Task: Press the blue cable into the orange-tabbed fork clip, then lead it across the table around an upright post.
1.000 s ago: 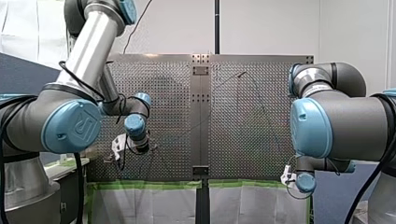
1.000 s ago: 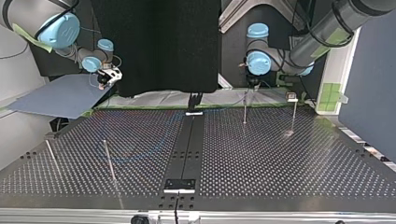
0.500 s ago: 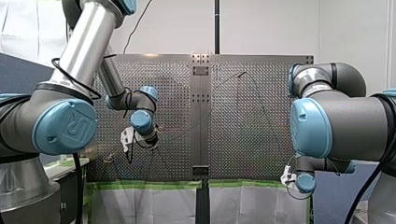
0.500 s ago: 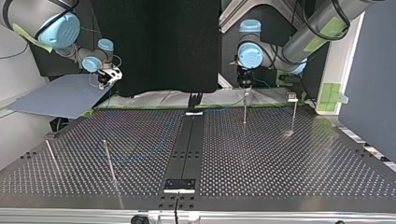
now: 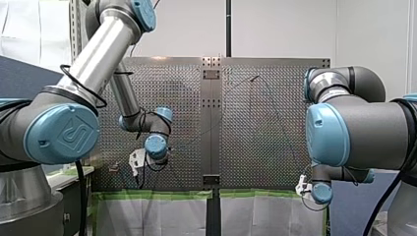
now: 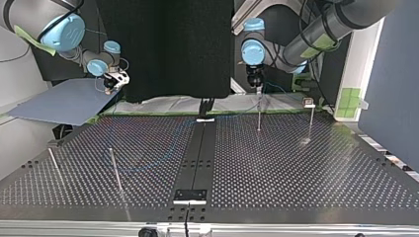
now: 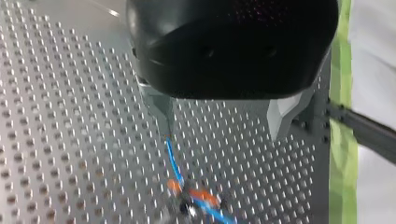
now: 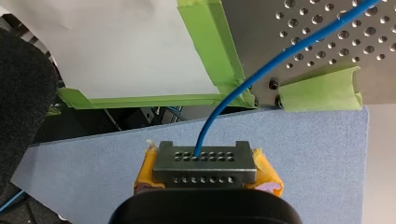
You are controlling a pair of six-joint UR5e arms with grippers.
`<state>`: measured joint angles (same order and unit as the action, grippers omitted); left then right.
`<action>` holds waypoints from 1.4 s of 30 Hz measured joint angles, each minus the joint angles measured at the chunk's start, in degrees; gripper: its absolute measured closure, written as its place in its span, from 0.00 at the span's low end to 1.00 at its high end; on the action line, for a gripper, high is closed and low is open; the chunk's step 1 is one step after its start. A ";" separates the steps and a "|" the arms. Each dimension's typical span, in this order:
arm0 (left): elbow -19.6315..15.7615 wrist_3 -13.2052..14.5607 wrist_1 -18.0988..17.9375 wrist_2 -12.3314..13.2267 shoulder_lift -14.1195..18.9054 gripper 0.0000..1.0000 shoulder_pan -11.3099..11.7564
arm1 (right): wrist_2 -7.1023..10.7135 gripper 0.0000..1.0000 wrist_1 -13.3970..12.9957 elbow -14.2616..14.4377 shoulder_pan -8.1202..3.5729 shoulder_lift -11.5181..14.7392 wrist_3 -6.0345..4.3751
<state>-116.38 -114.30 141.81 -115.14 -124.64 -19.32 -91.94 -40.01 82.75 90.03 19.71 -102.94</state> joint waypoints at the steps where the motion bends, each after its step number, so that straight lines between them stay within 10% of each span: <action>1: 0.00 -0.07 -0.36 -0.58 -0.35 0.00 0.10 | 0.00 1.00 0.00 -0.01 0.00 -0.01 0.00; 42: -0.04 1.58 1.15 -4.29 -1.14 0.00 0.14 | 0.68 1.00 0.01 -0.01 -0.16 -0.23 -0.18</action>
<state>-116.42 -112.72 142.96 -119.43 -125.78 -19.18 -91.26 -40.00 82.74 89.87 19.48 -103.12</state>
